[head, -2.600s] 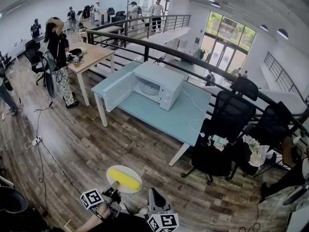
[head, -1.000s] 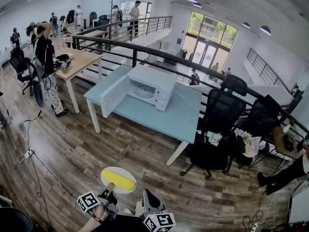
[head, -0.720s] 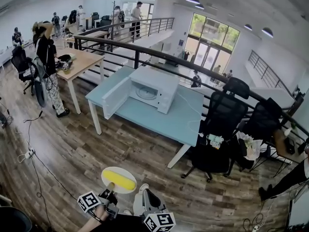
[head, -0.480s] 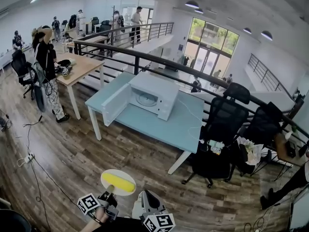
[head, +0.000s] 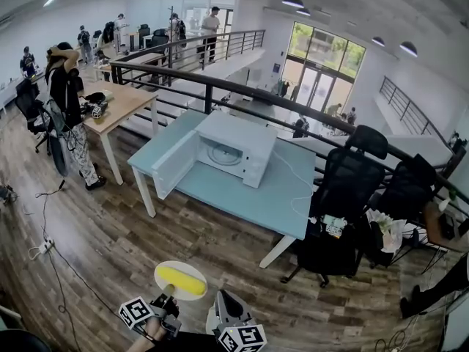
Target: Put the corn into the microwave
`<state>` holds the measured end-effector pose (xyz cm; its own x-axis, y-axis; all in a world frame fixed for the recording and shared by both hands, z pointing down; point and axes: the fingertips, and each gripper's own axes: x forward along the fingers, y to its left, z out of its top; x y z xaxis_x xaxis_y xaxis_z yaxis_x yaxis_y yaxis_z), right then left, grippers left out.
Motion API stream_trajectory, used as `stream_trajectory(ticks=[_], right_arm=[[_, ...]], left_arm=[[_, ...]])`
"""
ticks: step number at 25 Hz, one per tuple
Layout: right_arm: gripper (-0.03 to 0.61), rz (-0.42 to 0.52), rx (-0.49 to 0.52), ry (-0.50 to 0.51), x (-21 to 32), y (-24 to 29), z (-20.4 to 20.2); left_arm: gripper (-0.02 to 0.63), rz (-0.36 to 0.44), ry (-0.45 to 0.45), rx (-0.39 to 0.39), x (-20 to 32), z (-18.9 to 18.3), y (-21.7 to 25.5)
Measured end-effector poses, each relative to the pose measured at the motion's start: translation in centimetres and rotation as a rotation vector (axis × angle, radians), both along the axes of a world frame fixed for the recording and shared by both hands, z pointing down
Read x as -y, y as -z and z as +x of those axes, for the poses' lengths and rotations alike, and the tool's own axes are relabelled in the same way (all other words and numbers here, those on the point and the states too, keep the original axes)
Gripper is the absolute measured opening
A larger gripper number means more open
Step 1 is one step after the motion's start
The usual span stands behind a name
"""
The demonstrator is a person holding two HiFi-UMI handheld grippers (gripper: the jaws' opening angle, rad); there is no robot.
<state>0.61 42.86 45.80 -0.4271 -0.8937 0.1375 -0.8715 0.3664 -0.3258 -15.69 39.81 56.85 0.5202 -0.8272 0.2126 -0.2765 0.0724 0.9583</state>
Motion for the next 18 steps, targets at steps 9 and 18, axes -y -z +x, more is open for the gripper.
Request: stream_trajectory(ticks=[9, 18], right_arm=[[0.008, -0.013, -0.005, -0.015, 5.5, 0.1, 2.5], [0.008, 0.015, -0.022, -0.037, 10.4, 0.3, 5.4]], left_arm=[[0.035, 0.008, -0.012, 0.021, 5.3, 2.3, 0.7], [0.035, 0.015, -0.007, 0.028, 9.9, 4.1, 1.3]])
